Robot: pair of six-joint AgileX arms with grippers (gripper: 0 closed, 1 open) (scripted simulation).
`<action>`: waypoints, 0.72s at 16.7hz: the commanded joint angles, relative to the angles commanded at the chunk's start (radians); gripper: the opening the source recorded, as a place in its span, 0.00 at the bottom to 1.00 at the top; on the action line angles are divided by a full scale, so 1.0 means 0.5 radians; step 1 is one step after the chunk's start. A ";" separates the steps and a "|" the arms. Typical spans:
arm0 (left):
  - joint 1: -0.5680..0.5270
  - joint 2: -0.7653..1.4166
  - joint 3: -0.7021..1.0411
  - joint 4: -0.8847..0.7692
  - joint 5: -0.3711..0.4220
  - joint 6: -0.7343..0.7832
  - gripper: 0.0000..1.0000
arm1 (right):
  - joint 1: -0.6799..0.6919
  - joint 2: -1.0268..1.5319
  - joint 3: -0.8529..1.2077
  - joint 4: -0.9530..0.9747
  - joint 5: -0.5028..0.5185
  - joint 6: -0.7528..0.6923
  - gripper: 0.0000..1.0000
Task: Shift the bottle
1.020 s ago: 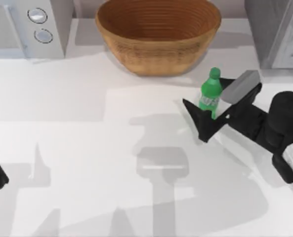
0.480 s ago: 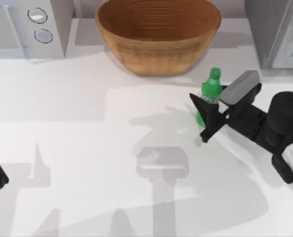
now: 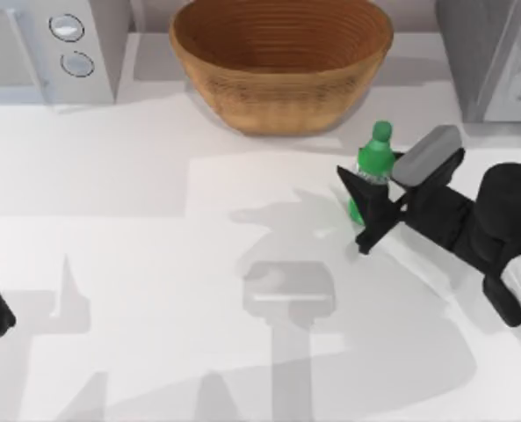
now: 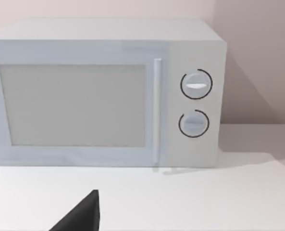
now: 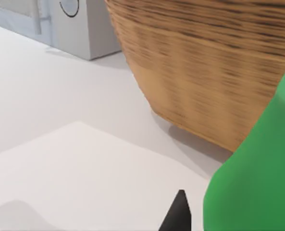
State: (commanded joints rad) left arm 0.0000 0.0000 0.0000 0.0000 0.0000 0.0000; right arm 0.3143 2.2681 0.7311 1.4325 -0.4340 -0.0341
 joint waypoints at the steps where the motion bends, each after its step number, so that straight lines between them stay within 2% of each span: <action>1: 0.000 0.000 0.000 0.000 0.000 0.000 1.00 | 0.000 0.000 0.000 0.000 0.000 0.000 0.00; 4: 0.000 0.000 0.000 0.000 0.000 0.000 1.00 | -0.029 -0.005 0.008 -0.026 -0.026 -0.017 0.00; 6: 0.000 0.000 0.000 0.000 0.000 0.000 1.00 | -0.134 -0.014 0.042 -0.134 -0.131 -0.094 0.00; 9: 0.000 0.000 0.000 0.000 0.000 0.000 1.00 | -0.426 -0.037 0.115 -0.429 -0.413 -0.296 0.00; 12: 0.000 0.000 0.000 0.000 0.000 0.000 1.00 | -0.803 -0.080 0.196 -0.848 -0.786 -0.569 0.00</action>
State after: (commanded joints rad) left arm 0.0000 0.0000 0.0000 0.0000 0.0000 0.0000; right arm -0.0871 2.2279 0.8289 1.0083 -0.8272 -0.3188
